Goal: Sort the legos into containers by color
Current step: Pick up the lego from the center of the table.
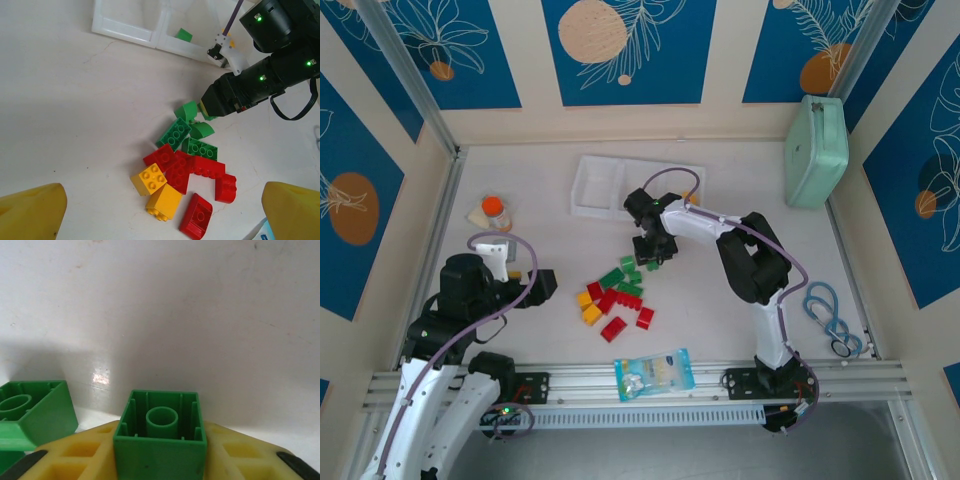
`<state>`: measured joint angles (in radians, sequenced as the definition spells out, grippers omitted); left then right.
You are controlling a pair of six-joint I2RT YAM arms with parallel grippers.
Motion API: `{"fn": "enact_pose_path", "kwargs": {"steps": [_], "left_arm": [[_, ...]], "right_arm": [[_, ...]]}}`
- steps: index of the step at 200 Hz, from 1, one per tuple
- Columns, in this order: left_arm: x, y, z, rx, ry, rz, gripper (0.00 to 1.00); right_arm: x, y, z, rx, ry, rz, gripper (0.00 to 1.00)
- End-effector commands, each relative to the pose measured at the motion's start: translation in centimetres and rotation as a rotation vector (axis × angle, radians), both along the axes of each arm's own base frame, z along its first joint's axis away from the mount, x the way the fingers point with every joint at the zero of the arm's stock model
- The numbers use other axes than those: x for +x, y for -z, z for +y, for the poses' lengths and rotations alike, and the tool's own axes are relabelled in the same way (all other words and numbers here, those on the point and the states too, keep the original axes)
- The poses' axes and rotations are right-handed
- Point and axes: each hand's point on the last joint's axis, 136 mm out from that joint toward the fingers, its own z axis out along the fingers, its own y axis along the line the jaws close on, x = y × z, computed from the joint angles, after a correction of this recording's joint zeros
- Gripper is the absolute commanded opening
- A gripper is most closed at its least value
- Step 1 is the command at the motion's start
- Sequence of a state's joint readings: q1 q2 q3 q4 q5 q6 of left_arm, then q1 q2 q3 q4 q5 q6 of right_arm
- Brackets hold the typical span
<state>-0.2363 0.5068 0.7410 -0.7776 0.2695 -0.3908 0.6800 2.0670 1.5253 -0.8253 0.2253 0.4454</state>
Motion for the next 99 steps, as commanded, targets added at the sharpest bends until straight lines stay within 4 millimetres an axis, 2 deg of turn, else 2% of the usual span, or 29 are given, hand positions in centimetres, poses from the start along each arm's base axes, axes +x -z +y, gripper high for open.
{"fn": "enact_pose_path", "kwargs": {"steps": [1,28,55,72,99], "left_arm": [[-0.1,0.0,-0.3,-0.005,0.022,-0.010,1.00],[-0.1,0.0,-0.3,-0.005,0.022,-0.009,1.00],[-0.1,0.0,-0.3,-0.005,0.022,-0.009,1.00],[-0.1,0.0,-0.3,-0.005,0.022,-0.009,1.00],[-0.1,0.0,-0.4,-0.007,0.024,-0.010,1.00]], "right_arm": [[0.3,-0.9,0.1,0.002,-0.007,-0.004,0.34],[1.0,-3.2,0.6,0.032,-0.019,-0.063,0.29],[2.2,-6.4,1.2,0.071,-0.046,-0.167,0.27],[3.4,-8.5,1.5,0.105,-0.049,-0.234,0.26],[6.3,-11.3,2.3,0.204,-0.019,-0.313,0.25]]}}
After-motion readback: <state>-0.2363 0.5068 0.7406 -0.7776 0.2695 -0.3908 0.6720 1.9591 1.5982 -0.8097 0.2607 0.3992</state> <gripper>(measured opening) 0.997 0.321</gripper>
